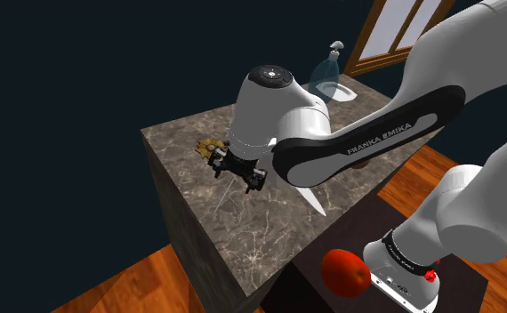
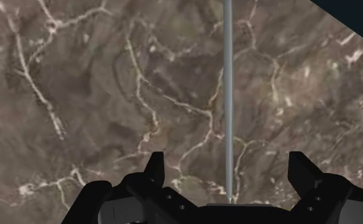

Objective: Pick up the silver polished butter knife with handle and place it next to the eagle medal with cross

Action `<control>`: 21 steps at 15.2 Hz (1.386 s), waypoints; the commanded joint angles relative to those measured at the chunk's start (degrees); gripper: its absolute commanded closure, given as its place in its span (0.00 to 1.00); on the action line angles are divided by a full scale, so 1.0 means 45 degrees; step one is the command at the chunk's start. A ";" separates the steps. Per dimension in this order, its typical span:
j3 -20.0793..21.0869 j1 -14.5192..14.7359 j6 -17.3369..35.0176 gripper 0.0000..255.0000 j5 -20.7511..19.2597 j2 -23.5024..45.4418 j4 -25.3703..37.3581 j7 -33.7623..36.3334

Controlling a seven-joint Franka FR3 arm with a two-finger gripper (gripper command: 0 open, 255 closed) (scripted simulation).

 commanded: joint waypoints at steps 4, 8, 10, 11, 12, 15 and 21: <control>0.0000 -0.0001 0.0003 1.00 -0.0004 0.0005 0.0002 0.0002; 0.0000 -0.0001 0.0003 1.00 -0.0004 0.0005 0.0002 0.0002; 0.0000 -0.0001 0.0003 1.00 -0.0004 0.0005 0.0002 0.0002; -0.0001 -0.0001 0.0004 1.00 -0.0004 0.0005 0.0002 0.0002; -0.0001 -0.0001 0.0003 1.00 -0.0004 0.0005 0.0003 0.0001; -0.0010 0.0013 -0.0330 1.00 0.0213 -0.0238 0.0129 -0.0178; -0.0074 0.0063 -0.1348 1.00 0.0740 -0.0895 0.0580 -0.0628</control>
